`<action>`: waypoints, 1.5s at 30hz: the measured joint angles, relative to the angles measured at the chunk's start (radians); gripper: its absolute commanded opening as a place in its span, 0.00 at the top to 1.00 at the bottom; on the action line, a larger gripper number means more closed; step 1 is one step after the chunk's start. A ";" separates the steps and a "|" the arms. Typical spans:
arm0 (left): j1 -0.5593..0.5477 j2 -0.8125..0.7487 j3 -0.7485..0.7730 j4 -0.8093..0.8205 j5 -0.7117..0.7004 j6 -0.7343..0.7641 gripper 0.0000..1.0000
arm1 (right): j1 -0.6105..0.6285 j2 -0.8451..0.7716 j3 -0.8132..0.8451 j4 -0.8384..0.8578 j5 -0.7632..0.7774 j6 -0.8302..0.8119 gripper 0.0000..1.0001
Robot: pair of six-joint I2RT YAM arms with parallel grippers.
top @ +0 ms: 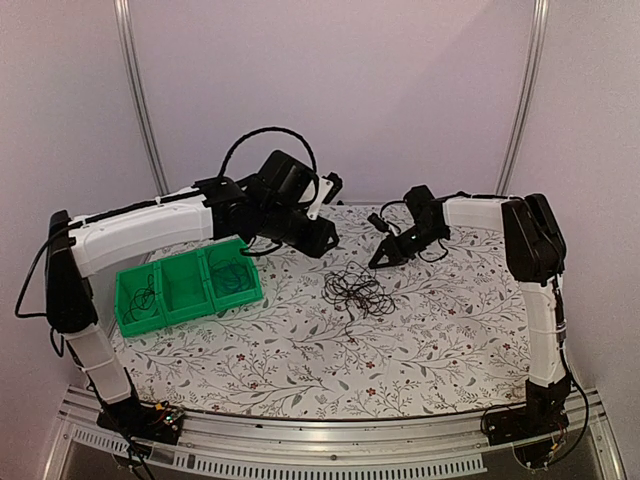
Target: Untangle the cables
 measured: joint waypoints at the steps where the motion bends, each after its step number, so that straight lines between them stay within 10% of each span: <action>1: 0.000 0.000 -0.005 0.002 0.000 0.000 0.61 | 0.000 -0.002 0.000 0.003 -0.004 0.005 0.95; 25: 0.067 -0.011 -0.182 0.435 0.211 -0.028 0.54 | 0.079 -0.507 0.039 -0.004 -0.123 -0.180 1.00; 45: 0.108 -0.232 -0.405 0.610 0.398 -0.032 0.51 | 0.112 -0.528 0.046 -0.030 -0.087 -0.222 1.00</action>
